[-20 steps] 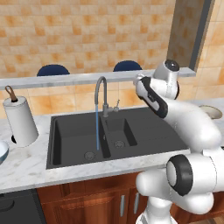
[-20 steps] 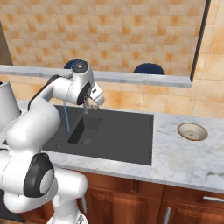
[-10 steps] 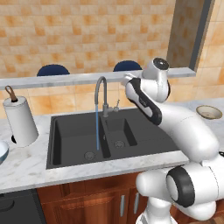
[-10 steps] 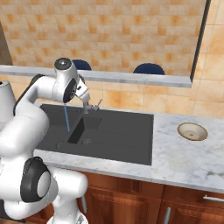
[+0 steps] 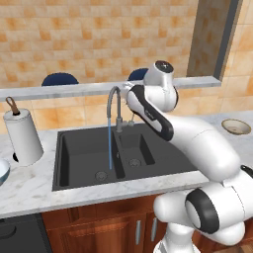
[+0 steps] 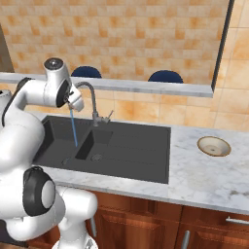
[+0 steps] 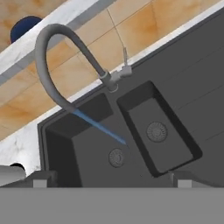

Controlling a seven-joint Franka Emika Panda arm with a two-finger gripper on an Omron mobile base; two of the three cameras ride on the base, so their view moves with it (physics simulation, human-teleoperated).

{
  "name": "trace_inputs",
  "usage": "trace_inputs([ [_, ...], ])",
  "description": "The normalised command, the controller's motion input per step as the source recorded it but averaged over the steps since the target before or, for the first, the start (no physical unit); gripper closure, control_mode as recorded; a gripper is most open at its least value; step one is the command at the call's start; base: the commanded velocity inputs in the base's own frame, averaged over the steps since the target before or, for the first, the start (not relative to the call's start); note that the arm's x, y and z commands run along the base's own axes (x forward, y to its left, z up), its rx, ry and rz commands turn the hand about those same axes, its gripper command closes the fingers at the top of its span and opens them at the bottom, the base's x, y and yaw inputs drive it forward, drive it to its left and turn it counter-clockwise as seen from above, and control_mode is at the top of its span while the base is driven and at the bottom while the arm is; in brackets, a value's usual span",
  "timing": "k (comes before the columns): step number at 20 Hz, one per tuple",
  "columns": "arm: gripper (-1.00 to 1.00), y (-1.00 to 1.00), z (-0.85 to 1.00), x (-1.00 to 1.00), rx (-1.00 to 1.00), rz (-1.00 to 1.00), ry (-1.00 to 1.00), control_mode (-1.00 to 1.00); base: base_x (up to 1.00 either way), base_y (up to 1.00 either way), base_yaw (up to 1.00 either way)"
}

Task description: Rinse each bowl for a few seconds and place them down in the sink or on the counter.

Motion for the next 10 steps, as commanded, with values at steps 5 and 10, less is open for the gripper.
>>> trace_inputs([
  [5,-1.0,0.57,0.0,-0.07,0.0,0.08,0.07,-1.0,0.0,0.0,0.0],
  [10,-1.0,0.62,-0.01,-0.01,0.0,0.07,0.07,-1.0,0.0,0.0,0.0],
])
